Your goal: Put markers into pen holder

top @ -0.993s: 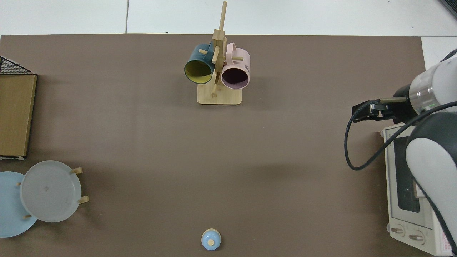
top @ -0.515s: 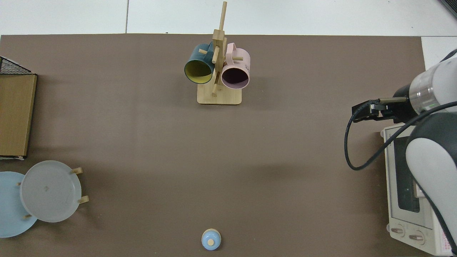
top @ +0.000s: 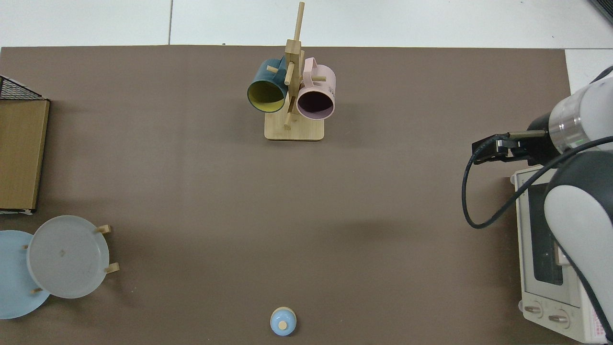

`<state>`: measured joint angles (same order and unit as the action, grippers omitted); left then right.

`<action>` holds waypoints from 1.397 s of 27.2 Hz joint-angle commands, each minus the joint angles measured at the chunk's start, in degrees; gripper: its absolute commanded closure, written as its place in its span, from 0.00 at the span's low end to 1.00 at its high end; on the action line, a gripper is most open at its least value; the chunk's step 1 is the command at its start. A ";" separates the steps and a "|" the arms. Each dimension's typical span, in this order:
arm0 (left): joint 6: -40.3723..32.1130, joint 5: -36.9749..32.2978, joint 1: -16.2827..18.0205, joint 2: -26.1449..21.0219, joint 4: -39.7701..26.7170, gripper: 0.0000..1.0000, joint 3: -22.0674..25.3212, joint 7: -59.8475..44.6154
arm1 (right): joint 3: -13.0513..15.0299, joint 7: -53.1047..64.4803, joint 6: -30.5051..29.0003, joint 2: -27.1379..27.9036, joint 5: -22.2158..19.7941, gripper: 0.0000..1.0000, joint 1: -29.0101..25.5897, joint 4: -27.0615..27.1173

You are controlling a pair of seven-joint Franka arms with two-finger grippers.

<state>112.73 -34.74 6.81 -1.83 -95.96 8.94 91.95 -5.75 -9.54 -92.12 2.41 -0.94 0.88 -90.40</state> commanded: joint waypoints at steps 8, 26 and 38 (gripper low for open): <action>-16.47 15.65 -7.50 3.93 4.29 0.00 2.13 -10.19 | -0.58 -0.83 -0.96 -0.30 0.33 0.00 -0.62 -0.48; -28.09 35.35 -9.79 6.92 4.12 0.00 -1.73 -62.32 | -0.58 -0.83 -0.96 -0.30 0.33 0.00 -0.62 -0.48; -30.02 36.32 -9.53 2.97 9.47 0.00 -9.03 -76.30 | -0.58 -0.83 -0.96 -0.30 0.33 0.00 -0.62 -0.48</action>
<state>85.51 0.92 -2.28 3.98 -91.02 0.77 19.58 -5.75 -9.54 -92.12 2.41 -0.94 0.88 -90.40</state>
